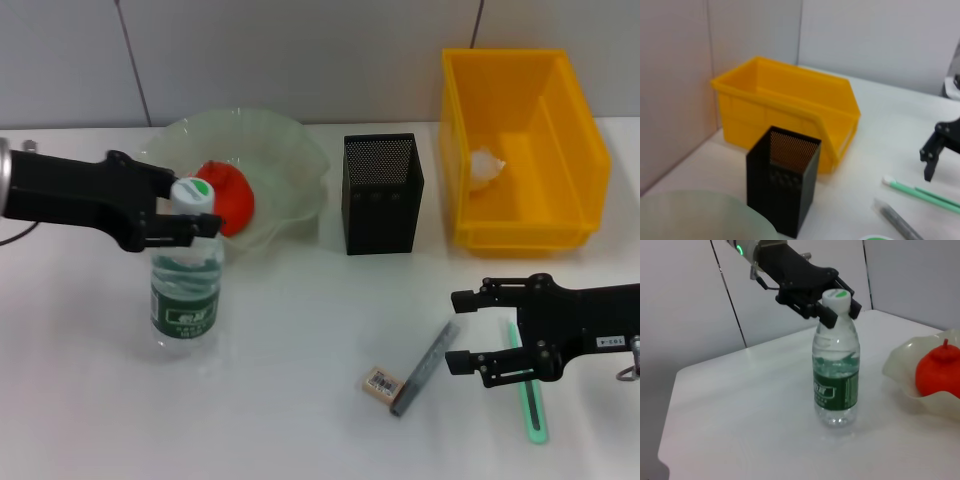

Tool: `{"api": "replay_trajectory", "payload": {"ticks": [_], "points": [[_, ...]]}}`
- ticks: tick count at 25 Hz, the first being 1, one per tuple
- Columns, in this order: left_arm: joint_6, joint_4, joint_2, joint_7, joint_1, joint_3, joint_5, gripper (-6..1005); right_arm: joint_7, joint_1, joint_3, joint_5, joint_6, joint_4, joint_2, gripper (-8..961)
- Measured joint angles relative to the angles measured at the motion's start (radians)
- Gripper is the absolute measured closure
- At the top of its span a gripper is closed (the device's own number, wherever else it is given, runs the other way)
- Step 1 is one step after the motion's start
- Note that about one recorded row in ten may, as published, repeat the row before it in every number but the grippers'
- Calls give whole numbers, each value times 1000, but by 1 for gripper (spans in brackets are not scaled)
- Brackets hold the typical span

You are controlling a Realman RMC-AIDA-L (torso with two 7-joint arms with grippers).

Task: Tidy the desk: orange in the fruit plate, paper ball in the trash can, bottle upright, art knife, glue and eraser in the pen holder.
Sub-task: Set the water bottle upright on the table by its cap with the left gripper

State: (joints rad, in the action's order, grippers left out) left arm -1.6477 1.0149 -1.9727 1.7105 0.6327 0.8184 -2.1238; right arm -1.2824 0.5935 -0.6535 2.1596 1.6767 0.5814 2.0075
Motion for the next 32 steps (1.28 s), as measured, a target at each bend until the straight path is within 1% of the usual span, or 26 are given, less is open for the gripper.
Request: {"api": "replay_trajectory", "payload": {"ticks": [2,3,4,5,6,10,17,23,27,28,32], "points": [[-2,2,7,-18,-26,-15,38,564,0,2,0,-1,0,0,1,138],[-2,2,11,-39,-47,-45,65,564,0,4,0,-1,0,0,1,138],[-2,2,11,-39,-47,-45,65,564,0,4,0,-1,0,0,1,138],[-2,-2,11,-66,-62,-88,76,564,0,5,0,-1,0,0,1,138],[-1,-3,10,-71,-64,-96,77,564,0,5,0,-1,0,0,2,138],[16,-18,0,-116,-87,-171,80,563,0,8,0,-1,0,0,3,139],[68,-75,-20,-179,-94,-292,82,562,-2,9,0,-1,-3,0,7,139],[112,-123,-23,-196,-95,-307,91,561,0,9,0,-1,-12,0,14,139],[141,-149,-27,-219,-98,-309,93,560,2,9,0,-1,-12,0,15,139],[165,-164,-33,-240,-103,-310,96,560,2,9,0,-1,-12,0,15,139],[189,-195,-36,-265,-105,-311,107,559,3,9,0,-1,-12,0,15,139]]}}
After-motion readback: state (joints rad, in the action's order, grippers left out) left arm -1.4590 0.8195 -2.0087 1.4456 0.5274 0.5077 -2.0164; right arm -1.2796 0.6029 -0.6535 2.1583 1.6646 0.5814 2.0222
